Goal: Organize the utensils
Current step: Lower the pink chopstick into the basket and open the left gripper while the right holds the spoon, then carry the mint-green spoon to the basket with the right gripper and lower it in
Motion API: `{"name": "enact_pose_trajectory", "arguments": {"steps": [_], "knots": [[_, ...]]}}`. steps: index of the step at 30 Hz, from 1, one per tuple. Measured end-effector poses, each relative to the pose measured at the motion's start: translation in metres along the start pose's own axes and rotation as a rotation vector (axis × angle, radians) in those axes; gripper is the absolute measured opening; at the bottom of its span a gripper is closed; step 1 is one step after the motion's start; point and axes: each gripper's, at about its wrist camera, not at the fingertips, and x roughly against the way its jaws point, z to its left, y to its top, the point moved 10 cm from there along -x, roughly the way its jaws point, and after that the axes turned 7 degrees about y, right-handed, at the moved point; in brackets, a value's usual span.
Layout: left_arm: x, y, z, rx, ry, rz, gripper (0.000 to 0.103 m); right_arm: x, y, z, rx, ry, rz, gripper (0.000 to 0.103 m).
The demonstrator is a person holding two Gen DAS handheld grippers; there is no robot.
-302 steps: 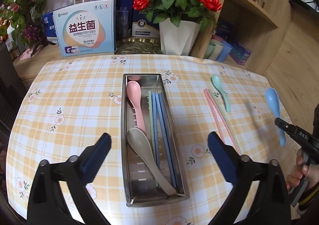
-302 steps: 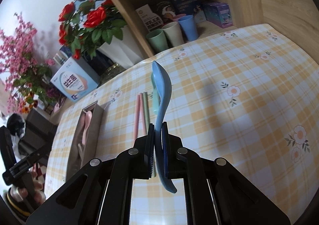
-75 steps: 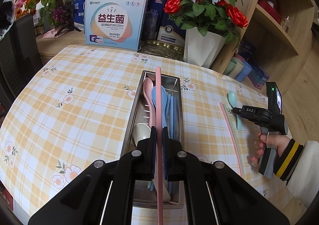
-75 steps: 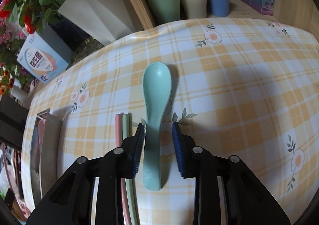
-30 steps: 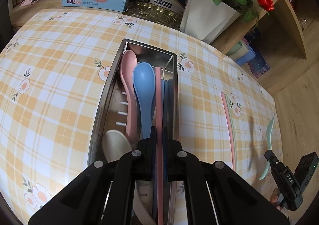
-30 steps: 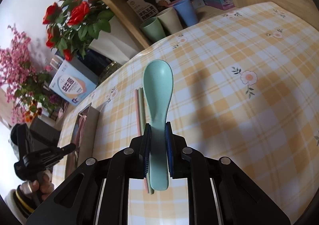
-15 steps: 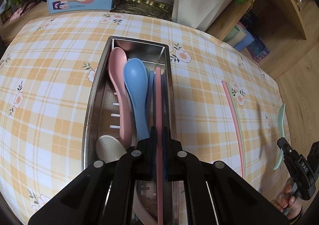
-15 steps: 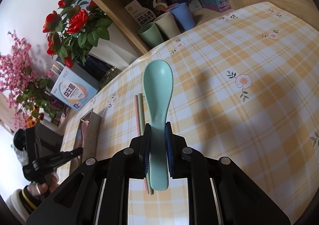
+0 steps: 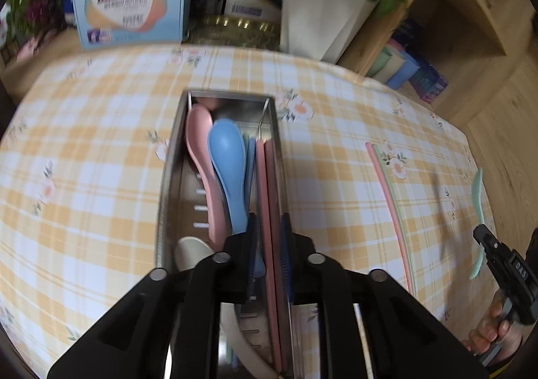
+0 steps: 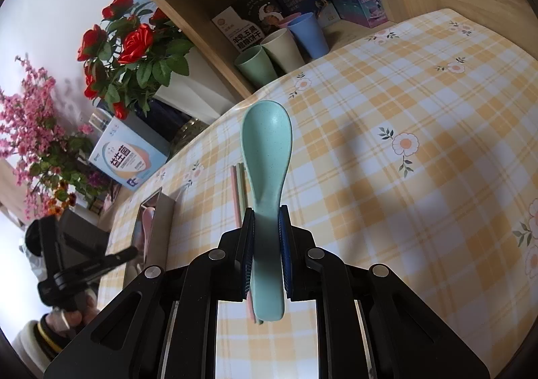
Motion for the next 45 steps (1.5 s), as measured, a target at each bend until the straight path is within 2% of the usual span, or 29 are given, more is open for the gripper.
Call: {"name": "enact_pose_trajectory", "arguments": {"steps": [8,14,16,18,21,22,31,35,40,45], "knots": [[0.049,0.007,-0.004,-0.13,0.041,-0.121,0.019,0.002,-0.008,0.02,0.033,0.01,0.015,0.014],[0.07,-0.007,-0.001,-0.157,0.054,-0.154,0.033,0.0,-0.019,0.043,0.083,0.024,0.045,0.014],[0.078,-0.013,0.002,-0.157,0.062,-0.18,0.042,-0.002,-0.023,0.05,0.099,0.026,0.06,0.014],[0.084,-0.015,0.006,-0.153,0.066,-0.203,0.067,-0.004,-0.027,0.058,0.115,0.026,0.073,0.014],[0.096,-0.019,0.01,-0.161,0.067,-0.242,0.088,-0.008,-0.035,0.072,0.149,0.033,0.095,0.014],[0.099,-0.02,0.011,-0.165,0.072,-0.249,0.09,-0.01,-0.039,0.079,0.167,0.035,0.105,0.014],[0.118,-0.025,0.039,-0.115,0.095,-0.293,0.096,-0.027,-0.063,0.109,0.239,0.036,0.18,0.014],[0.12,-0.031,0.061,-0.09,0.116,-0.296,0.097,-0.041,-0.081,0.121,0.259,0.033,0.243,0.014],[0.123,-0.037,0.095,-0.035,0.139,-0.298,0.097,-0.063,-0.106,0.148,0.303,0.046,0.329,0.014],[0.133,-0.042,0.127,0.048,0.175,-0.302,0.097,-0.089,-0.12,0.174,0.285,0.068,0.382,0.014]]}}
